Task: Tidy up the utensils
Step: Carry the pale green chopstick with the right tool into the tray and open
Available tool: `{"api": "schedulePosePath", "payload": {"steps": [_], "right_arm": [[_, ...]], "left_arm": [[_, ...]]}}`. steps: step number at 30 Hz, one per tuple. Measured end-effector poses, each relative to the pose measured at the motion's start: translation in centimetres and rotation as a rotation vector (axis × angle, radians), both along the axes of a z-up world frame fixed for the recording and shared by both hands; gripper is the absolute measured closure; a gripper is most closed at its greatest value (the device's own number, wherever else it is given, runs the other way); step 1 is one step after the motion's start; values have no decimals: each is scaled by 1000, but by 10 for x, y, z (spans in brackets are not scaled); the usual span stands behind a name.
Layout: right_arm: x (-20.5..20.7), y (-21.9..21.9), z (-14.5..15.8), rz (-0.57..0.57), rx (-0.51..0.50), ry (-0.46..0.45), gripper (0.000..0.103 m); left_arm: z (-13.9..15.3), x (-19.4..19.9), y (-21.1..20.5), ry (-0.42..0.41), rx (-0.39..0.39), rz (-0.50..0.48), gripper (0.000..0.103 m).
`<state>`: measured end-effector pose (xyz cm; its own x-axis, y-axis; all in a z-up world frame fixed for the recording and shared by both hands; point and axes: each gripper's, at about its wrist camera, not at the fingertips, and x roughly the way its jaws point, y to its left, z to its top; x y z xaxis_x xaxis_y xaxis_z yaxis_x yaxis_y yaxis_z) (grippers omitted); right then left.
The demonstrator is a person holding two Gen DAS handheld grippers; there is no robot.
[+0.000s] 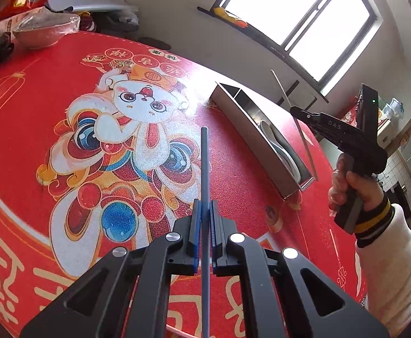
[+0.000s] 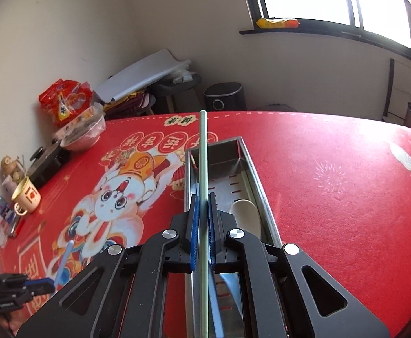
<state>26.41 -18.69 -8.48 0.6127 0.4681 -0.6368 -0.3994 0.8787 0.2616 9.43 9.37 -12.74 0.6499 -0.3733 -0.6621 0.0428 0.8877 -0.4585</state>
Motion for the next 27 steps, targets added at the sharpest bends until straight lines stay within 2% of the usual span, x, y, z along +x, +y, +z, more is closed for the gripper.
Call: {"api": "schedulePosePath", "payload": {"steps": [9,18,27], "right_arm": [[12,17,-36,22,-47,109,97],[16,11,-45,16,-12,181,95],[-3,-9,-27,-18,9,109,95]], "left_arm": [[-4,5,1,13,-2,4,97],[-5,7,-7,12,-7,-6,97],[2,9,-16,-1,-10,-8,97]]}}
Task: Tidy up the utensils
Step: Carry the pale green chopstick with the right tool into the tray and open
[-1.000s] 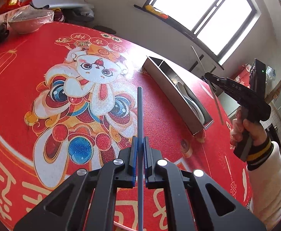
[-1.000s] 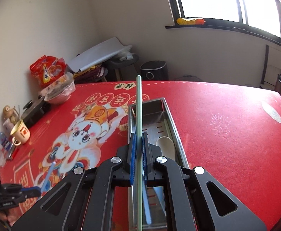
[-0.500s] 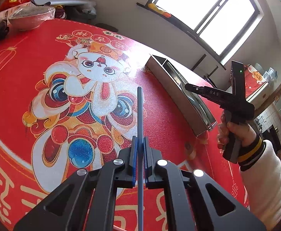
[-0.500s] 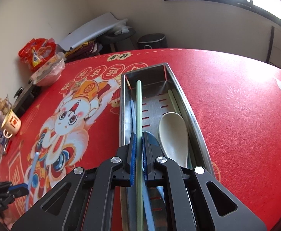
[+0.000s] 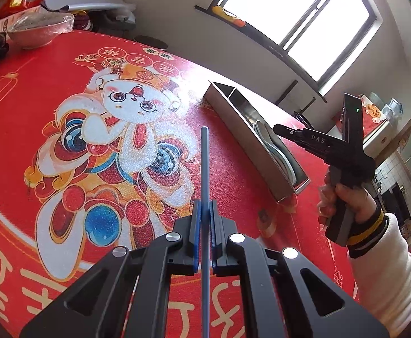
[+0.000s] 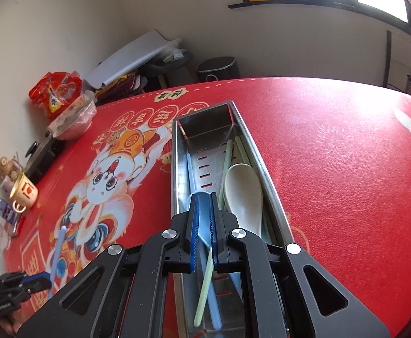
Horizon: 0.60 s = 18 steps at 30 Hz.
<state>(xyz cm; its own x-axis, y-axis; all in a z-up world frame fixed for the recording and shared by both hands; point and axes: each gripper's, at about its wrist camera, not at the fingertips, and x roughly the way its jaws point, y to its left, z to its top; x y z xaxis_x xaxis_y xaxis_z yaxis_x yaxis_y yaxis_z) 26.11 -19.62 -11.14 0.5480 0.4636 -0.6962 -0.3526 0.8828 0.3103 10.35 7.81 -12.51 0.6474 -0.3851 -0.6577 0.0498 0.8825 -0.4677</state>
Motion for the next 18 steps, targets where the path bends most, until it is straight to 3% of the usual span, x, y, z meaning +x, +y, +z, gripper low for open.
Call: {"api": "schedulePosePath", "payload": {"steps": [6,7,8,10,13,18], "right_arm": [[-28,-23,8,-35,-20,-72,94],[-35,-27,8,-39,-28,-87,88],[-41,-30,8,-41,-37,-100,70],[-56,-37,8,-53,-45,-148,45],[-74,-47,5,-50,-43,-186,44],[-88,-66,-4,-101,-12,-210,24]], "left_arm": [[6,5,-15,-7,-5,-11,97],[7,6,-18,-8,-4,-12,97],[8,7,-21,-9,-3,-13,97],[11,10,-28,-10,-4,-15,97],[15,14,-39,-14,3,-14,97],[20,20,-55,-15,24,-3,97]]}}
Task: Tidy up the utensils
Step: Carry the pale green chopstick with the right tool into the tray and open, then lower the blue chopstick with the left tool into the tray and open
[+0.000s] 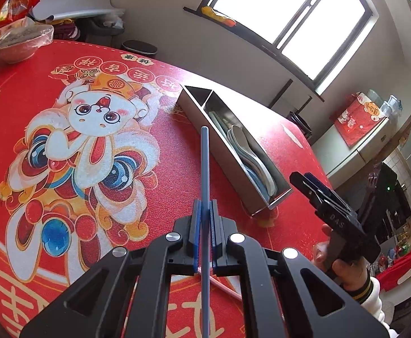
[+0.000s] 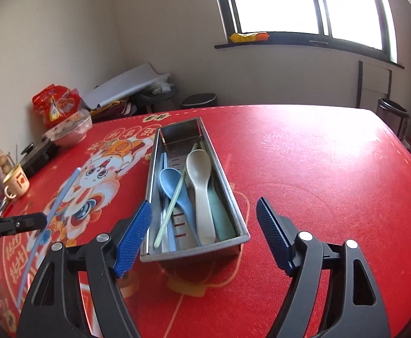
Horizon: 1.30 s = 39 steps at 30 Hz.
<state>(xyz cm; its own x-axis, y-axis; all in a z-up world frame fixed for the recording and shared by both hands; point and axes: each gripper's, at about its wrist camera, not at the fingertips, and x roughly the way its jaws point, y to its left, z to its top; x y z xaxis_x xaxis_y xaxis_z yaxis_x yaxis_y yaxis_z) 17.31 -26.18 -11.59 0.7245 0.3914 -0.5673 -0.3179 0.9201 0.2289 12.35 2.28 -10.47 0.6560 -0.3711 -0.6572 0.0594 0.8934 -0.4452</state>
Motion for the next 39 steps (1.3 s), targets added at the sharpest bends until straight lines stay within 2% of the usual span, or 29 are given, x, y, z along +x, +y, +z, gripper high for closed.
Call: {"api": "schedulePosePath", "payload": {"steps": [1,7,11,16,22,30,39], "right_arm": [[0,-3,-1,-9,8,9,16],[-2,-24,-2,-76,50,14,16],[-3,-30,-2,-112,38,30,16],[-2,-32,-2,-127,48,35,16],[-2,-44,0,-167,74,33,16],[6,-57,-6,-190,108,92,16],[10,-58,-9,-169,153,126,16]], "left_arm": [[1,1,-3,0,8,4,97],[3,7,-18,5,43,22,97],[5,14,-24,10,63,34,97],[5,28,-33,23,59,45,97],[3,58,-49,47,1,72,97],[3,119,-78,71,-49,143,97],[-14,170,-73,119,-162,248,97]]}}
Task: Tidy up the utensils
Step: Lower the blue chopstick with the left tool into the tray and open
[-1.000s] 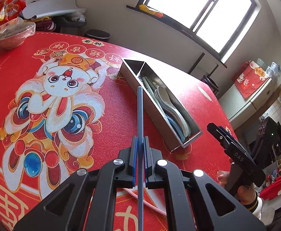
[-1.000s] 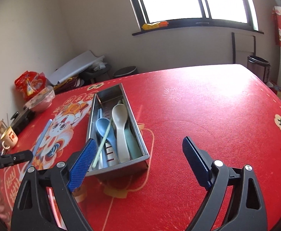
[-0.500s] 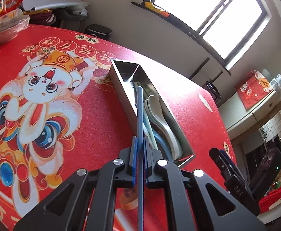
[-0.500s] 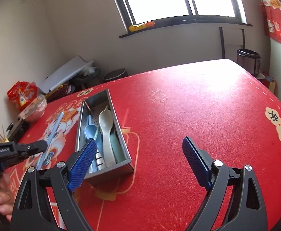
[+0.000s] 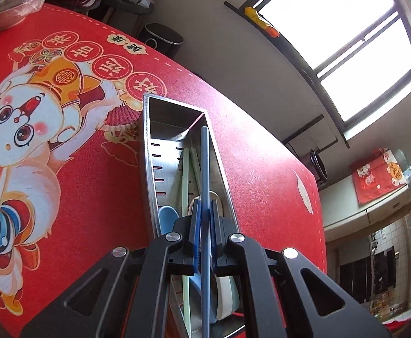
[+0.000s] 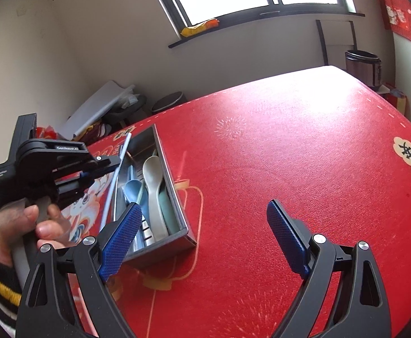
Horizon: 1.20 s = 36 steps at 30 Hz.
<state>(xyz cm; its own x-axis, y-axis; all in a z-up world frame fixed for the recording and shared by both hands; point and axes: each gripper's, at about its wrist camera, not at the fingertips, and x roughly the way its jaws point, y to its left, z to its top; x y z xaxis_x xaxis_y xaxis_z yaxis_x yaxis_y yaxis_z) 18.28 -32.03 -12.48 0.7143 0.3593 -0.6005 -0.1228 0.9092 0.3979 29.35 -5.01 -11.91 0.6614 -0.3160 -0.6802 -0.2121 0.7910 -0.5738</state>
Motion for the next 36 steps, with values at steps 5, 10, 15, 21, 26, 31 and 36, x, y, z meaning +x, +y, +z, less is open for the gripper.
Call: {"api": "schedulePosePath", "payload": {"steps": [5,10,15,21,26,31,36], "right_arm": [[1,3,-2,8,0,7,16],[1,4,-2,5,3,11,16],[3,4,-4,6,6,17,16],[4,3,-6,3,6,21,16],[3,5,-6,2,-3,13,16],[1,11,-7,8,-34,-7,16],[-8,21,-4,55,-29,-60,16]], "left_arm": [[-14,11,2,36,-10,20,97],[-19,17,-2,40,25,0,97],[-11,15,-7,13,80,-34,76],[16,-6,-1,-54,168,-106,38],[34,-40,18,-89,265,-144,10],[40,-87,38,-99,382,-169,6],[33,-144,66,-82,465,-164,6]]}}
